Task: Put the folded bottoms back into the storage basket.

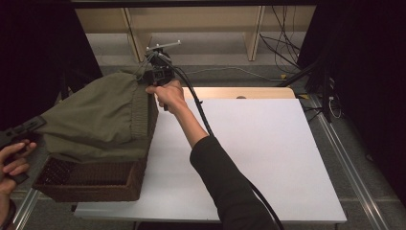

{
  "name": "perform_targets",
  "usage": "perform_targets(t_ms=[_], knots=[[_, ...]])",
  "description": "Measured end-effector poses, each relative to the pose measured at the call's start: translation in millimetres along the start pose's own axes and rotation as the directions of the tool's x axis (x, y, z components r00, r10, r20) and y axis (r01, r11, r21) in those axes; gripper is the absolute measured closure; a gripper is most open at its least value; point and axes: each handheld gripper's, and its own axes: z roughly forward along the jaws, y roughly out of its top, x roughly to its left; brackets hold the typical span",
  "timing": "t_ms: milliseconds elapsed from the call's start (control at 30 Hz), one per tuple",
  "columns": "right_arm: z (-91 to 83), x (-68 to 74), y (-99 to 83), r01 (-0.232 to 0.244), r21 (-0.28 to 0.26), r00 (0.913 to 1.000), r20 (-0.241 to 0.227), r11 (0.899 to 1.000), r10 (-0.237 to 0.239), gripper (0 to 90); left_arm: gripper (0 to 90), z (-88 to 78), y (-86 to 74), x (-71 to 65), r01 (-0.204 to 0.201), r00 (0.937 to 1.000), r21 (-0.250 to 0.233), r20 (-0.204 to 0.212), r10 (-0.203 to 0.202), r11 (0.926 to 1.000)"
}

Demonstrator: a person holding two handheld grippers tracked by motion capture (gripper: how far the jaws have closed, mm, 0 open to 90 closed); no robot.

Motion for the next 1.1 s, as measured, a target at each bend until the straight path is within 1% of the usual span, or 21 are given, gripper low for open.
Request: perform_targets(t_ms=[367, 433, 767, 967, 1100], knots=[[8.3, 8.0, -1.4, 0.001, 0.001, 0.9999, -0.011, 1.000, -0.001, 81.6, 86.5, -11.5, 5.2, 4.9, -0.006, 1.0000, -0.013, -0.006, 0.006, 0.9999], [9.8, 9.6, -1.8, 0.004, 0.001, 0.9999, -0.013, 1.000, -0.004, 81.6, 86.5, -13.5, 5.8, 5.4, -0.007, 0.9999, -0.017, -0.013, 0.006, 0.9998], [18.8, 13.8, -6.3, 0.009, 0.012, 0.9998, -0.016, 1.000, -0.009, 81.5, 86.5, -17.3, 7.1, 11.9, -0.003, 0.9998, -0.004, -0.018, 0.002, 1.0000], [25.8, 16.7, -9.9, 0.005, 0.017, 0.9998, -0.021, 1.000, -0.005, 81.4, 86.5, -22.0, 8.0, 17.9, 0.009, 0.9996, -0.005, -0.028, -0.009, 0.9999], [31.5, 18.6, -13.3, 0.004, 0.026, 0.9998, -0.022, 1.000, -0.003, 81.4, 86.4, -23.8, 8.5, 21.2, 0.006, 0.9993, 0.003, -0.038, -0.006, 1.0000]])
